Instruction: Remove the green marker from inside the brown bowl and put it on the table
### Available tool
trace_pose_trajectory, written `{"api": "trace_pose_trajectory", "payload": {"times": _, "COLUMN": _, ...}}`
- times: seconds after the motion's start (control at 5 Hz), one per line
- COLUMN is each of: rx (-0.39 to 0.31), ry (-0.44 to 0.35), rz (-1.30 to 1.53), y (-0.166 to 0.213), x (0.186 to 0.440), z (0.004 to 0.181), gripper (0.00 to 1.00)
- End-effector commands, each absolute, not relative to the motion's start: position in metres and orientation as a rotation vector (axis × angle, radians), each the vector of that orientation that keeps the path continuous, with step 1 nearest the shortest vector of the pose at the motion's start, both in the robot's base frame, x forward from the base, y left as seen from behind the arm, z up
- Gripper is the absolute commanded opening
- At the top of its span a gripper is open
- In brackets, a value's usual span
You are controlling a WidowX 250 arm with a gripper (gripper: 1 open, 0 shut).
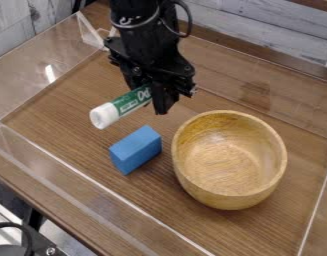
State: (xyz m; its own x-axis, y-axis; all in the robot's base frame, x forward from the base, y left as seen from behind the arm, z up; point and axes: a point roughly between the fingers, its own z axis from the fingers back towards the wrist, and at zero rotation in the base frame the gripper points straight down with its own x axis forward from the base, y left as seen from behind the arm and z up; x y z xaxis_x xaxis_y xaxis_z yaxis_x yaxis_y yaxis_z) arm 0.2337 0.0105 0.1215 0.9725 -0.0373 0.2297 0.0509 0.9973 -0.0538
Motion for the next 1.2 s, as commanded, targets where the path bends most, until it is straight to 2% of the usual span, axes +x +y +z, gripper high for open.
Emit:
{"api": "trace_pose_trajectory", "payload": {"times": 0.0, "rx": -0.047, "ry": -0.269, "rz": -0.042, "y": 0.016, "x": 0.242, "z": 0.124, "gripper": 0.0}}
{"api": "trace_pose_trajectory", "payload": {"times": 1.0, "rx": -0.001, "ry": -0.264, "rz": -0.03, "y": 0.031, "x": 0.26, "z": 0.101, "gripper": 0.0}}
